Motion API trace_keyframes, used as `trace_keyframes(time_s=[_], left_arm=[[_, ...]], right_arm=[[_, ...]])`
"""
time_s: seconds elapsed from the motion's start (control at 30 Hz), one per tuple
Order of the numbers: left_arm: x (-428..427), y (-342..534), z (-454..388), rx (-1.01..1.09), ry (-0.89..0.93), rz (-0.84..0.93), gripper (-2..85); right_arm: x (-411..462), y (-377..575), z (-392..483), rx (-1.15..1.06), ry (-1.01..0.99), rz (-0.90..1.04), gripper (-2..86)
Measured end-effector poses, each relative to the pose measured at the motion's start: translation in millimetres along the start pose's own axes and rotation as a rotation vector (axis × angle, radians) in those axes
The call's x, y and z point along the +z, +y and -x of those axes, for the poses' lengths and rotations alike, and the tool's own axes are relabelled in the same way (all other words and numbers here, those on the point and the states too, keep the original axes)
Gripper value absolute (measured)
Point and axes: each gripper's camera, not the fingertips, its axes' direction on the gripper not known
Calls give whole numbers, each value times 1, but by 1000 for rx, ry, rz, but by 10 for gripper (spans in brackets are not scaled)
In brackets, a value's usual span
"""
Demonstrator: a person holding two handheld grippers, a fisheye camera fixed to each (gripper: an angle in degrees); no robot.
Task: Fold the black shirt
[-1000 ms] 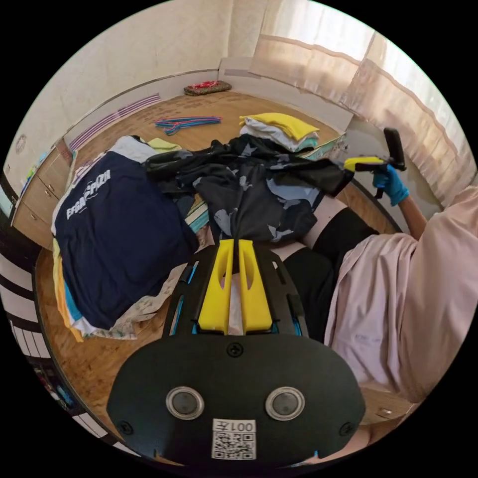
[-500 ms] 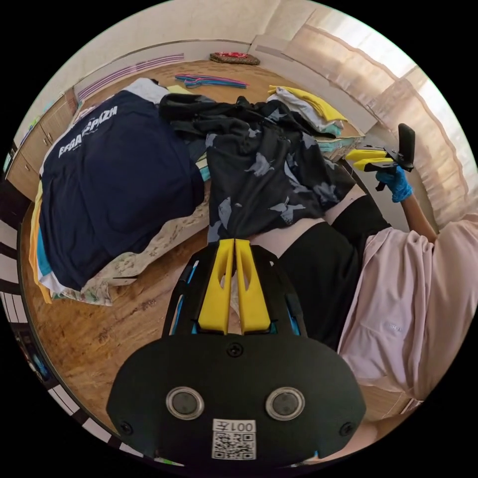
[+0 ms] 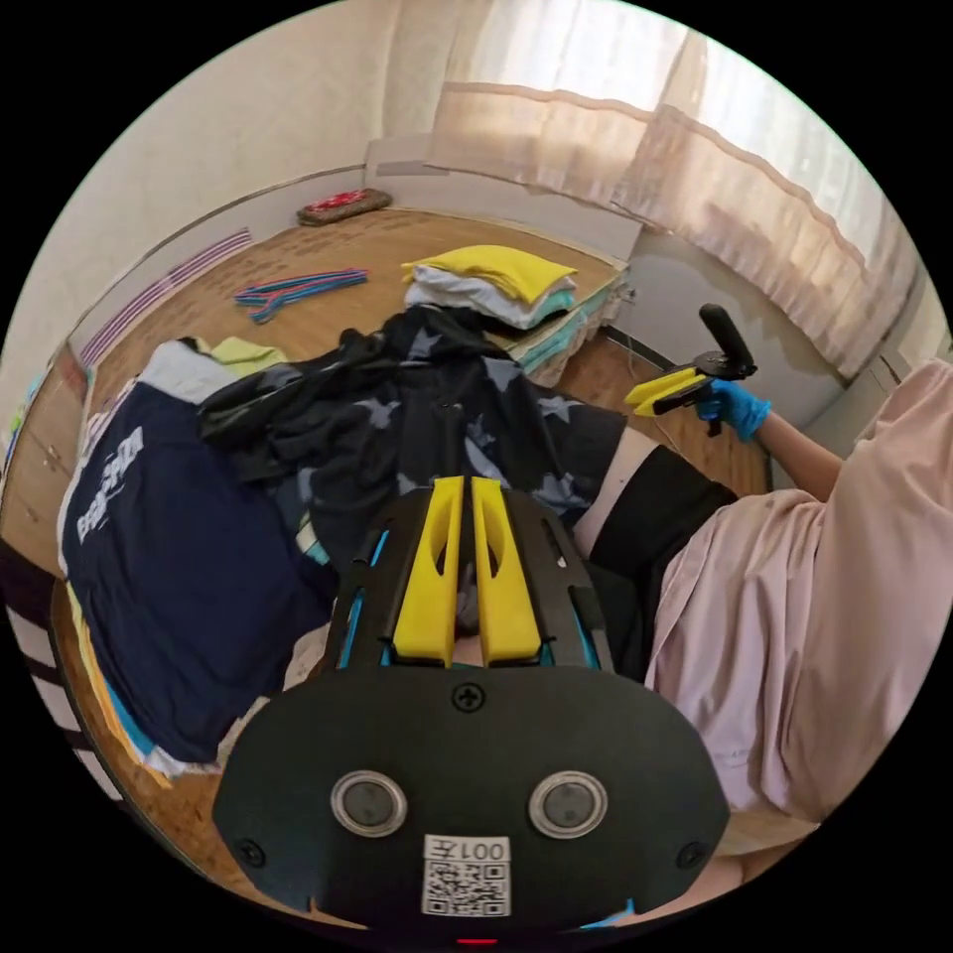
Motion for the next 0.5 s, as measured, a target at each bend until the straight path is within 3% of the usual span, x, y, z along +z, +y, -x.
trace_keyframes(time_s=[0.1,0.23,0.5], left_arm=[[39,-24,-32,131,151,51,13],[86,-45,-66,243,224,132,42],[124,-58,-93,303,173,223,59]], right_arm=[[5,14,-18,85,-102,-56,102],[18,30,-22,117,-78,8,103],[11,48,-18,186,-127,-168,37]])
